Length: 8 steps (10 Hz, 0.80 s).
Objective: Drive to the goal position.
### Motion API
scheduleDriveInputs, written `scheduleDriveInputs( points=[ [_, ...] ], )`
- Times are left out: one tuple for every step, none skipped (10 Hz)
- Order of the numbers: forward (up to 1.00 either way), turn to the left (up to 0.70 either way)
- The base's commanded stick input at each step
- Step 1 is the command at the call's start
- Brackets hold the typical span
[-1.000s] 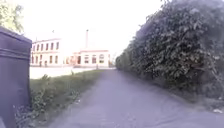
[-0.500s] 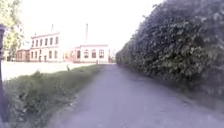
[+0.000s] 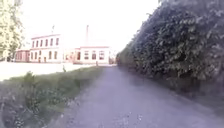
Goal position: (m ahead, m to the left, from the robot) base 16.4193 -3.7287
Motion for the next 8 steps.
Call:
scheduleDriveInputs(
  points=[
    [0.70,0.00],
    [0.70,0.00],
    [0.70,0.00],
    [0.70,0.00],
    [0.70,0.00],
    [0.70,0.00],
    [0.70,0.00],
    [0.70,0.00]
  ],
)
